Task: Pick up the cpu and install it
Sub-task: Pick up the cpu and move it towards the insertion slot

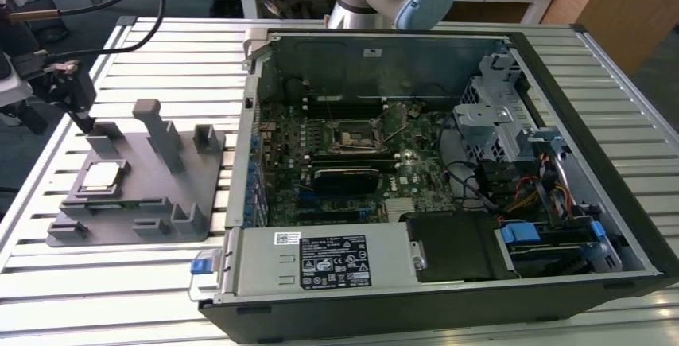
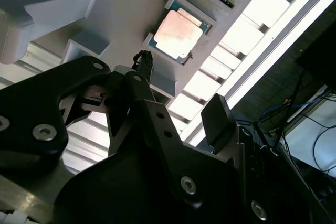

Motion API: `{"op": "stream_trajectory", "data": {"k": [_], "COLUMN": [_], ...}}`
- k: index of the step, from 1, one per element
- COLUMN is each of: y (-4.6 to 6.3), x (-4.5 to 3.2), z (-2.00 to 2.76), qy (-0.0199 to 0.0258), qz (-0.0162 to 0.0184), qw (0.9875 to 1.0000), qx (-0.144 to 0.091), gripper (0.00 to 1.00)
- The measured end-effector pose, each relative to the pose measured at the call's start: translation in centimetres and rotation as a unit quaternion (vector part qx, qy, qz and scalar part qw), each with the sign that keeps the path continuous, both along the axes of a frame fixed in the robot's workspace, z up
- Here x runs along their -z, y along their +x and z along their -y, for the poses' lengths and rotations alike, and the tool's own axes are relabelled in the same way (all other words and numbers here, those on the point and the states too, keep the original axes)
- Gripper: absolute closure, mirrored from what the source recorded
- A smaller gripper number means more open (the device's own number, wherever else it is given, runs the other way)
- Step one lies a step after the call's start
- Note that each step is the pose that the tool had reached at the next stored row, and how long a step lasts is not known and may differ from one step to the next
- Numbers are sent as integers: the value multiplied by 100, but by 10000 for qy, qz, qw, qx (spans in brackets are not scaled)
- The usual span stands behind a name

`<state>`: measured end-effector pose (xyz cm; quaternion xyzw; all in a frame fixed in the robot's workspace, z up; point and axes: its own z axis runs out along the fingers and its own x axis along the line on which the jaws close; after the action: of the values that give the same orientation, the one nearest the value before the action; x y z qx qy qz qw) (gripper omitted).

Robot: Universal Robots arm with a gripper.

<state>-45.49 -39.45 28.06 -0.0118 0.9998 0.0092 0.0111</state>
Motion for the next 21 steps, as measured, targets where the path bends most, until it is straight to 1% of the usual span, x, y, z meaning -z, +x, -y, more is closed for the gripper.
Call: {"op": "stream_trajectory", "data": {"k": [5, 7, 8, 9, 11, 12, 19, 21], "y": [0, 1, 0, 0, 0, 1, 1, 0], "x": [81, 113, 121, 127, 146, 162, 287, 303], "z": [2, 2, 2, 2, 1, 2, 21, 24], "qy": [-5, -20, -41, -76, -128, -135, -119, -120], "qz": [0, 0, 0, 2, 13, 15, 15, 14], "qw": [10000, 10000, 10000, 10000, 9999, 9999, 9999, 9999], "qx": [-4, -6, -6, -6, 2, 11, 72, 73], "gripper": [36, 36, 36, 36, 36, 36, 36, 36]}}
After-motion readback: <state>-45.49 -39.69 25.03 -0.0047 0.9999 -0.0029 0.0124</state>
